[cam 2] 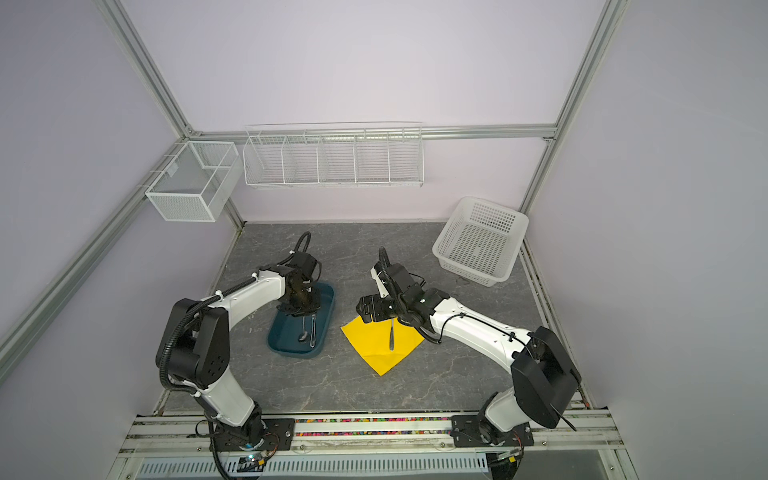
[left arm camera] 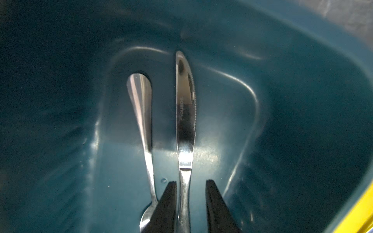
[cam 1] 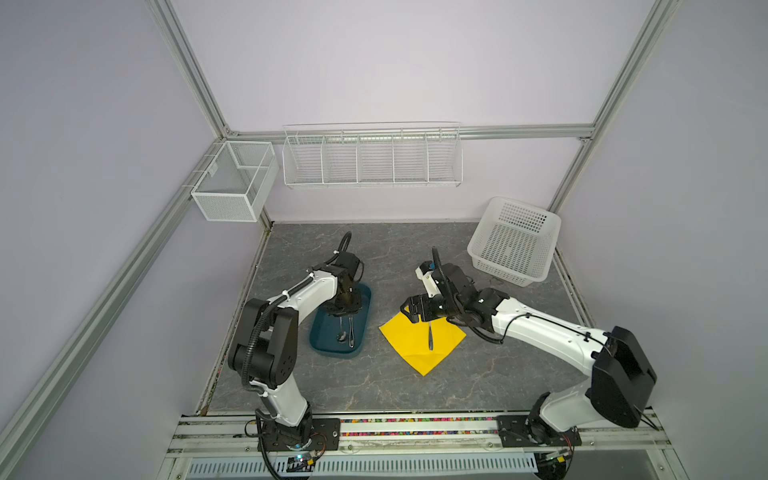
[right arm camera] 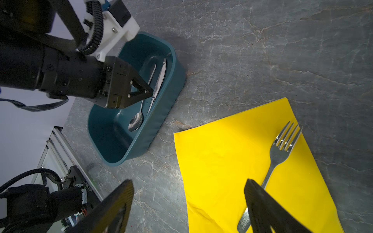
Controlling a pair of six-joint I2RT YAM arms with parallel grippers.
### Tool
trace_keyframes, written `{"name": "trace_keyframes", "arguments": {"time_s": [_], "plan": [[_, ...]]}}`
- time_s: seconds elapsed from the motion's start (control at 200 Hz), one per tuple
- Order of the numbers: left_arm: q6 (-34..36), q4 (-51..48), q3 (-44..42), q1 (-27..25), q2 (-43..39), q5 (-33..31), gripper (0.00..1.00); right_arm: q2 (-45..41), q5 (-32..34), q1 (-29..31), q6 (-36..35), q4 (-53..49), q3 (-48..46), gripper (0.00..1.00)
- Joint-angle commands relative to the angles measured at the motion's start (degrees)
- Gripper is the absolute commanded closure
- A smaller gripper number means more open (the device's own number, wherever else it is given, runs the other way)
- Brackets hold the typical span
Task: Place the utensils on the paper napkin and roll it up
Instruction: 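Move the left gripper into the teal tray while the right approaches the napkin, then close the left gripper on the silver knife handle in the tray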
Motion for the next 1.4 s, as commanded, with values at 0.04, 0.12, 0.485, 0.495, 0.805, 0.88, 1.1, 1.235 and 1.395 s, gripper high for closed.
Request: {"name": "trace_keyframes", "arguments": {"time_s": [0.04, 0.12, 0.485, 0.495, 0.805, 0.88, 1.1, 1.235, 1.395], "plan": [[2.36, -3.29, 1.86, 0.17, 1.88, 1.05, 0.73, 1.41, -0.39, 0.48, 0.27, -1.28, 1.93, 0.11], [2.54, -3.72, 1.82, 0.12, 2.52, 0.33, 0.73, 1.67, -0.29, 0.56, 0.41, -1.36, 2.0, 0.11], [3.26, -3.58, 2.11, 0.12, 5.09, 1.36, 0.74, 2.03, 0.08, 0.64, 0.45, -2.07, 2.38, 0.11], [3.31, -3.59, 2.12, 0.12, 5.14, 1.33, 0.74, 1.96, 0.07, 0.64, 0.46, -2.07, 2.41, 0.11], [3.47, -3.43, 1.61, 0.12, 7.03, 1.53, 0.76, 3.24, -2.12, 0.94, 0.04, -1.96, 2.93, 0.11], [3.93, -3.15, 1.59, 0.12, 7.43, 2.06, 0.78, 3.66, -2.21, 1.05, 0.06, -2.06, 3.12, 0.11], [3.81, -3.82, 1.94, 0.2, 8.01, 2.33, 0.86, 3.79, -2.04, 1.25, -0.12, -2.68, 3.63, 0.11], [2.93, -3.52, 1.21, 0.18, 7.32, 2.67, 0.86, 3.86, -2.04, 1.23, -0.3, -3.07, 4.0, 0.11], [2.34, -3.38, 0.88, 0.14, 7.33, 3.69, 0.83, 3.79, -1.78, 1.4, 0.03, -2.96, 4.09, 0.11]]}}
